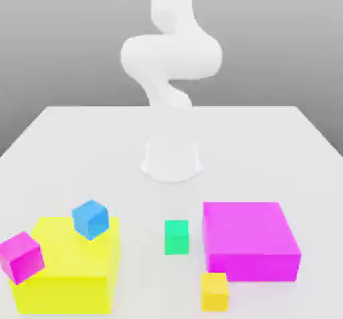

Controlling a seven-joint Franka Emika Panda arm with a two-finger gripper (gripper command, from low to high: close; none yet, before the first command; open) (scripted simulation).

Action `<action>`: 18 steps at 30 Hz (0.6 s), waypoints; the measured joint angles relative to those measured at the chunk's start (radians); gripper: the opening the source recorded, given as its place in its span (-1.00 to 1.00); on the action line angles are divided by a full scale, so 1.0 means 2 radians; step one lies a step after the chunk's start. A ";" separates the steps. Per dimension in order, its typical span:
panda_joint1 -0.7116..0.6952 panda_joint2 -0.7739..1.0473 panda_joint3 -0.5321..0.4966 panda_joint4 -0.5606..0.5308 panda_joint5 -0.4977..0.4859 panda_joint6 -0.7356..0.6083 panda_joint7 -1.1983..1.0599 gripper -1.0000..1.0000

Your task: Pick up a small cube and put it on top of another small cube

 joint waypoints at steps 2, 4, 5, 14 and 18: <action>0.013 0.021 -0.010 -0.020 -0.011 0.018 -0.038 0.00; 0.024 0.041 -0.020 -0.040 -0.020 0.034 -0.076 0.00; 0.030 0.050 -0.025 -0.049 -0.024 0.042 -0.095 0.00; 0.075 0.137 -0.073 -0.135 -0.055 0.115 -0.270 0.00; 0.093 0.176 -0.096 -0.172 -0.065 0.148 -0.350 0.00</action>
